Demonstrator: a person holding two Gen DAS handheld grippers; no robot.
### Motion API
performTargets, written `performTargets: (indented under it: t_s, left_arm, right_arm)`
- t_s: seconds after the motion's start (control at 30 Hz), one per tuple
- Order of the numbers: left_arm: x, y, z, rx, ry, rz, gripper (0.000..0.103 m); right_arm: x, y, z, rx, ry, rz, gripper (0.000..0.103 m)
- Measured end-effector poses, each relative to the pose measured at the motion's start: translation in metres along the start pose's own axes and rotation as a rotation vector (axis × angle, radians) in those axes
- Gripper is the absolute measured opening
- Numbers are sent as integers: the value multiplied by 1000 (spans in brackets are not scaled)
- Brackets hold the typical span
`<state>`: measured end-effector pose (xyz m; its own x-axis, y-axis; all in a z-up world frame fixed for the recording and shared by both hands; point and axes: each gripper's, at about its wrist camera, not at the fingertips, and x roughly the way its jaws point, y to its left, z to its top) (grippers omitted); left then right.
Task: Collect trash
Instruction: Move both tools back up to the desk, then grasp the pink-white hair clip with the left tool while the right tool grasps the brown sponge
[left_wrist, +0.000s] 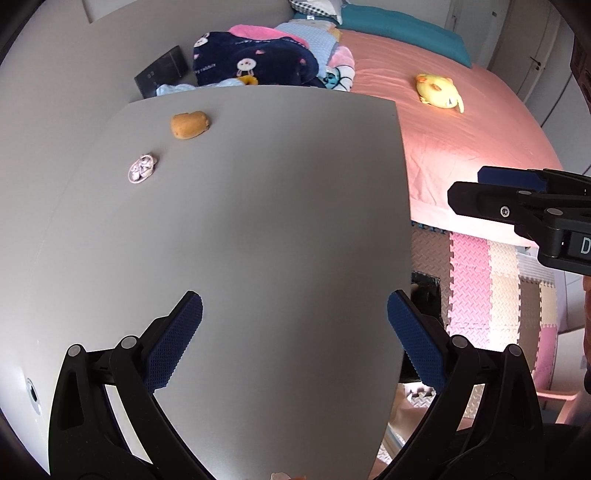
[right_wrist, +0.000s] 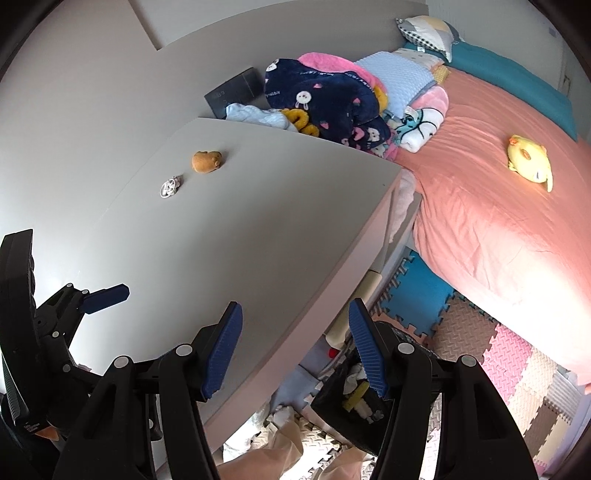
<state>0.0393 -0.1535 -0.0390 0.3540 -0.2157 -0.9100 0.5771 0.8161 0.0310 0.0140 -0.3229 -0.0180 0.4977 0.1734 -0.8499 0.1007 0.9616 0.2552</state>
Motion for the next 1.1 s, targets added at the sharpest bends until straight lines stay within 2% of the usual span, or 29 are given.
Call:
performTargets:
  t_s: [0.3, 0.6, 0.87, 1.0, 1.1]
  left_arm:
    - [10, 45, 5, -73, -3, 32, 97]
    - [24, 88, 24, -129, -47, 76, 96]
    - [36, 119, 37, -183, -57, 84, 96]
    - [45, 132, 46, -192, -54, 78, 85]
    - [52, 142, 54, -211, -58, 83, 82]
  right_arm:
    - [33, 31, 27, -51, 5, 8, 61]
    - [66, 60, 61, -102, -5, 14, 61]
    - [97, 82, 90, -134, 8, 37, 61]
    - [115, 95, 107, -159, 15, 44, 61]
    - [127, 101, 117, -165, 21, 41, 61]
